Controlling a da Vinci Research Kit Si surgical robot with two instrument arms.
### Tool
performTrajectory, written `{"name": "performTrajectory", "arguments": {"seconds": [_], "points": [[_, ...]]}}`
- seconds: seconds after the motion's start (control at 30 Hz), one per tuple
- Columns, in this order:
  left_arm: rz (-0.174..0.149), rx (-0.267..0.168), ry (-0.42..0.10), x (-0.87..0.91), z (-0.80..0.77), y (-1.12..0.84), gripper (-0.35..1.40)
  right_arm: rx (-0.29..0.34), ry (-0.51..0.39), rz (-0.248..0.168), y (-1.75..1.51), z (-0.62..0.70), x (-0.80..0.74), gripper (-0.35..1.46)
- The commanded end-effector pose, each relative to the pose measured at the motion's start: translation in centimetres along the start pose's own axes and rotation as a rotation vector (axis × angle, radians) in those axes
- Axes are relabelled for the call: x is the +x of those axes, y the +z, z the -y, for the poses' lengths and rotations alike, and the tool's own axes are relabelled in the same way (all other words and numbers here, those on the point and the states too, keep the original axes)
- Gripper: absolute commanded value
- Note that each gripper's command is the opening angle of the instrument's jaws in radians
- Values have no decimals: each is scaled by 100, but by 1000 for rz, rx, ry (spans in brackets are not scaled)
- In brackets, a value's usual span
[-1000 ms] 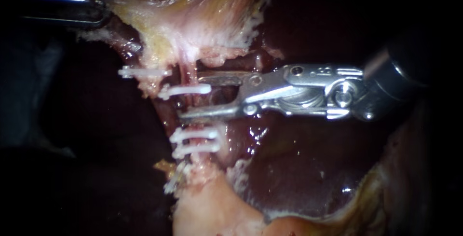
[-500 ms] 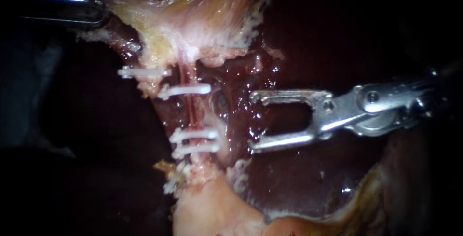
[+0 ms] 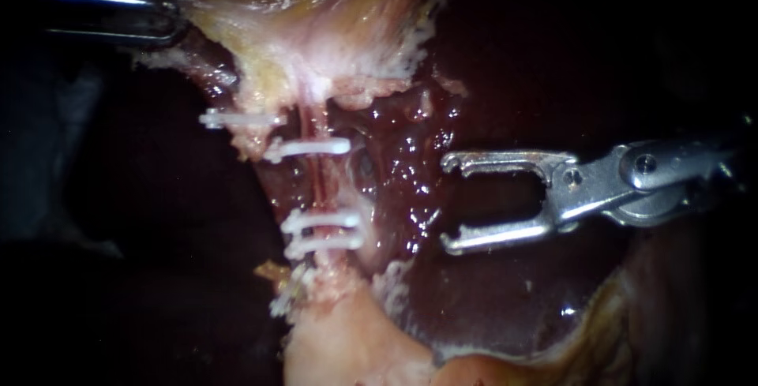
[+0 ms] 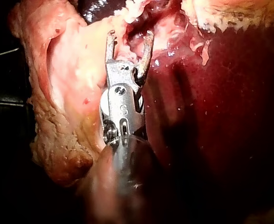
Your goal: Going back third clip right tube
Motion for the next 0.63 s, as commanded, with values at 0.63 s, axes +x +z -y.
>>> {"name": "performTrajectory", "arguments": {"seconds": [0.63], "points": [[14,-16,12,-13,1,31,-35,3,-1,0,-4,1,-1,50]]}}
